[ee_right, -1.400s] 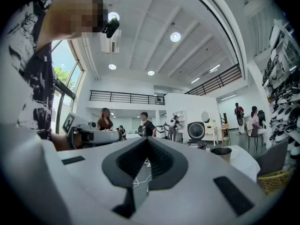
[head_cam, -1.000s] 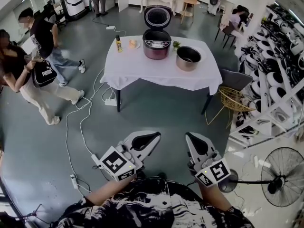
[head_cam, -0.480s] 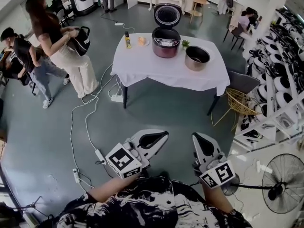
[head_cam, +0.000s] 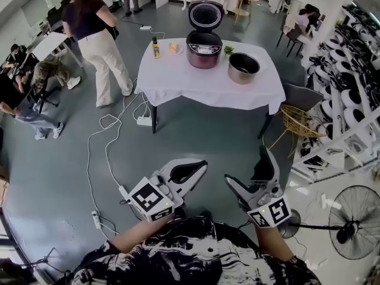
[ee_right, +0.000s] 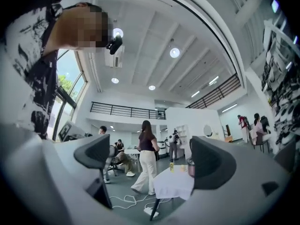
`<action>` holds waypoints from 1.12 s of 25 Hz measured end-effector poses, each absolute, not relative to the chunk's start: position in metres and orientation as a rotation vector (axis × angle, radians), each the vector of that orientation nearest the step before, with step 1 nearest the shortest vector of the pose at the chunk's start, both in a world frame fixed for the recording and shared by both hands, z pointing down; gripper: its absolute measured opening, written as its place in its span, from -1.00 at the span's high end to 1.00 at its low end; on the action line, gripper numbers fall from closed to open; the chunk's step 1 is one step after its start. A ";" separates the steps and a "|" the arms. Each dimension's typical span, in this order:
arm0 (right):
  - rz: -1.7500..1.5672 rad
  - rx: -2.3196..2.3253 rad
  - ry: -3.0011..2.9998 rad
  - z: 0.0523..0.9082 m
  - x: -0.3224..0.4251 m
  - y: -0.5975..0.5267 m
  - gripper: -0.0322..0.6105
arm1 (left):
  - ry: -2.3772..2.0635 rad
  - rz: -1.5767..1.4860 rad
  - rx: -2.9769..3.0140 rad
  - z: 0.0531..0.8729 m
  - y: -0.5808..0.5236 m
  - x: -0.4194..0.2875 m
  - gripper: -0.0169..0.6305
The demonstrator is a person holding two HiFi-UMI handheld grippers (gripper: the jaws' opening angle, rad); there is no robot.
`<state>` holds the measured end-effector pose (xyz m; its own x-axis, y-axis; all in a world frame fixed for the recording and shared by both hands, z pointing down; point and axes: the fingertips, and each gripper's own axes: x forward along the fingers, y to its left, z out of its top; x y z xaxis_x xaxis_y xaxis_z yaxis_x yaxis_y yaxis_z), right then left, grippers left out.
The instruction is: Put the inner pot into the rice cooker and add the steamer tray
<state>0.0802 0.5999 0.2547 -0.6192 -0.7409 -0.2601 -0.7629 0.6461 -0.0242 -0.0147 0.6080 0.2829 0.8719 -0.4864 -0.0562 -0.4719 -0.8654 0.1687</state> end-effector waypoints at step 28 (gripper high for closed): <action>0.125 -1.226 2.700 0.303 0.151 0.439 -0.82 | -0.798 -0.135 2.857 0.325 0.446 0.048 0.93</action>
<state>0.1509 0.4385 0.3029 -0.6464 -0.7386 -0.1916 -0.7531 0.6579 0.0046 0.0478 0.4457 0.3250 0.8524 -0.5212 -0.0407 -0.5057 -0.8418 0.1886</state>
